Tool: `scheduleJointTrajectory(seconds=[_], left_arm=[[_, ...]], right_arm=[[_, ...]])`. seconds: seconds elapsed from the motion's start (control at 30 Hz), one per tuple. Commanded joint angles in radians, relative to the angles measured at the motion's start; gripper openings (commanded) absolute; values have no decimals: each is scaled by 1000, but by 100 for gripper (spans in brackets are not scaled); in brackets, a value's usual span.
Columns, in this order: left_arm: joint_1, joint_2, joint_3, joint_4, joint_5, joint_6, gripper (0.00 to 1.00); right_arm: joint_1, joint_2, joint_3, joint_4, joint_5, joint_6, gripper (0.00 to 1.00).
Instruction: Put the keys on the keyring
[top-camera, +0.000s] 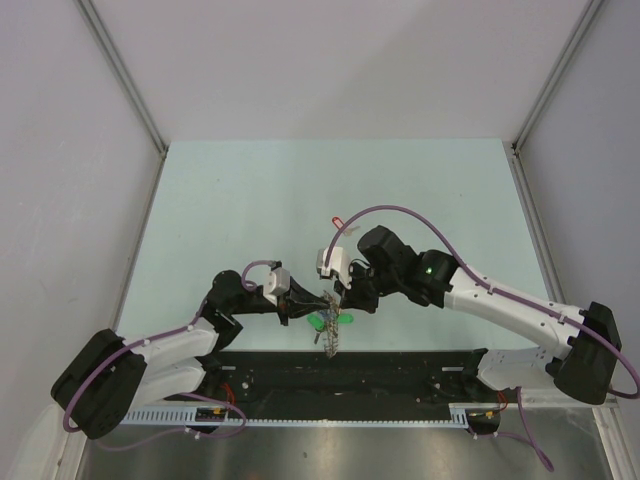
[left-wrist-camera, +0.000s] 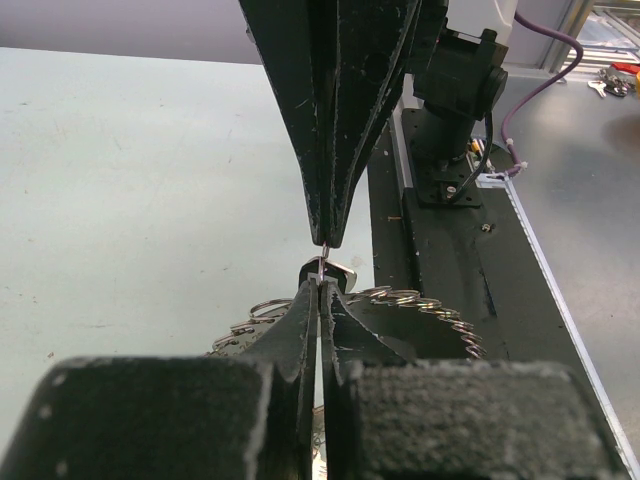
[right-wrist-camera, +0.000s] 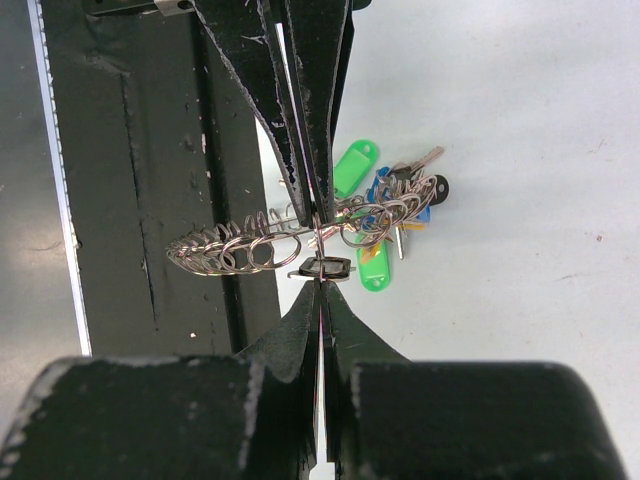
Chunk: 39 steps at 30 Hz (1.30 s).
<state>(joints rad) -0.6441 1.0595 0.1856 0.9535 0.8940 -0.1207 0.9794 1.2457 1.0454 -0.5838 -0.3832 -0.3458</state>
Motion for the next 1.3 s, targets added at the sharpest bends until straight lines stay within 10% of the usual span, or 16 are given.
scheduleJointTrajectory(seconds=[0.0,1.27], left_arm=[[-6,-6,45,50,13,12,0],[-19,-9,29,111,-20,-19,0]], right_arm=[[-2,3,42,35,-19,-9,0],[24,18,42,173,-25,16,0]])
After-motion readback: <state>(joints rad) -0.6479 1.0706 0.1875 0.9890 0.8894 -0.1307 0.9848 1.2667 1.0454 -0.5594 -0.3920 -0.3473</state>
